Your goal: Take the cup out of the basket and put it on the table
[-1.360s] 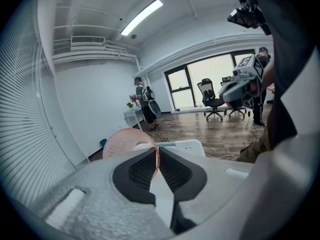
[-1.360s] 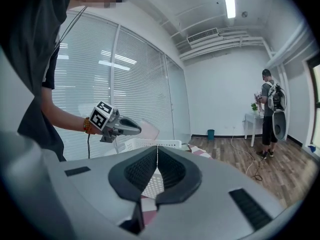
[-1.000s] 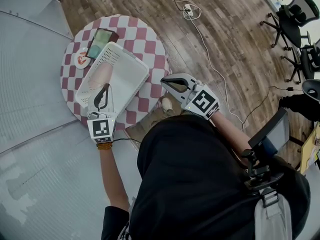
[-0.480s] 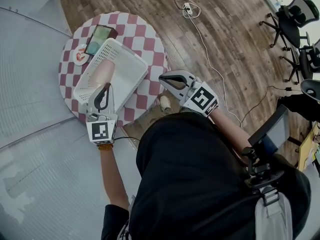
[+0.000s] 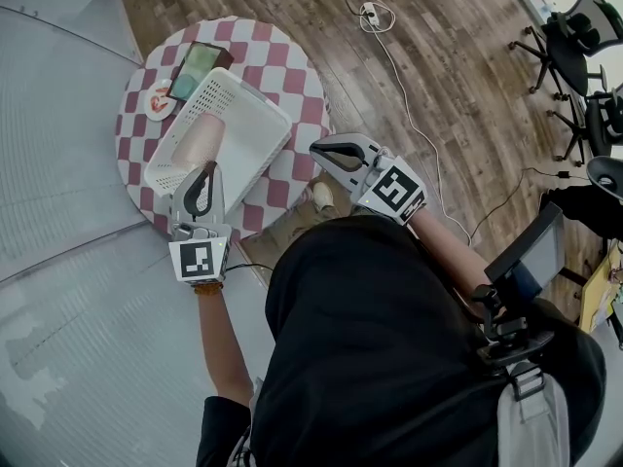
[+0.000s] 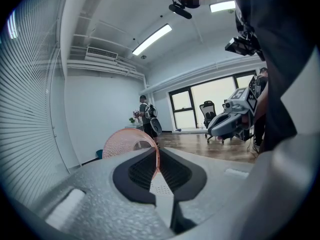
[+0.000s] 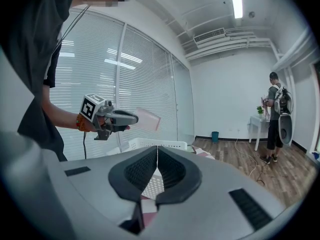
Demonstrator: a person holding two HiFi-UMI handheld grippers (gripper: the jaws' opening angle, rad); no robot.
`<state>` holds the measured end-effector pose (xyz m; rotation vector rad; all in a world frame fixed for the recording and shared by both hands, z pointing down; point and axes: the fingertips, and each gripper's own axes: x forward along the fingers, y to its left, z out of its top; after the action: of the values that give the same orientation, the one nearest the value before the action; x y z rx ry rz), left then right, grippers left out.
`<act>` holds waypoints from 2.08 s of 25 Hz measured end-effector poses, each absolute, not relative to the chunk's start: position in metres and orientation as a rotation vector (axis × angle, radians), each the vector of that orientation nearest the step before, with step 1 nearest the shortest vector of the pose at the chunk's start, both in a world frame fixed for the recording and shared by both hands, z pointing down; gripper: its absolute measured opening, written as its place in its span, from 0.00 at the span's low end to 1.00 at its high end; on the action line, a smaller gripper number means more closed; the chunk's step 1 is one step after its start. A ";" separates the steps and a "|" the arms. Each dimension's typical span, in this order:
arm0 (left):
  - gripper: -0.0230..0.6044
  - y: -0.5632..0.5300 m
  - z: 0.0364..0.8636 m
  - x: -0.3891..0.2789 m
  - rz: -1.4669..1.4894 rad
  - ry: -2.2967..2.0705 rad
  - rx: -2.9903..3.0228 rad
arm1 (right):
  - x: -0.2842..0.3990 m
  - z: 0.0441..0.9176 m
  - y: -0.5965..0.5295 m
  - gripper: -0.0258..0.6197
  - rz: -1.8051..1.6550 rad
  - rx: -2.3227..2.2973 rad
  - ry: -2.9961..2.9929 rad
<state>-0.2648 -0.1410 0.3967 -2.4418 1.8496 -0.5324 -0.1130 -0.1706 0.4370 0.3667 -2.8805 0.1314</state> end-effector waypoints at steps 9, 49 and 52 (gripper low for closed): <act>0.07 -0.132 0.401 -0.263 -0.513 1.902 -2.430 | -0.113 0.435 -0.168 0.06 0.123 0.355 -2.897; 0.07 -0.101 0.364 -0.255 -0.185 2.011 -2.210 | -0.163 0.365 -0.164 0.06 -0.138 0.067 -3.219; 0.07 -0.098 0.362 -0.256 -0.159 2.034 -2.185 | -0.170 0.363 -0.159 0.06 -0.141 0.017 -3.229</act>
<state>-0.2563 -0.0976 0.3624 -2.1847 2.0340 -0.1592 -0.1705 -0.1589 0.3625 0.0173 -3.2287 -0.1407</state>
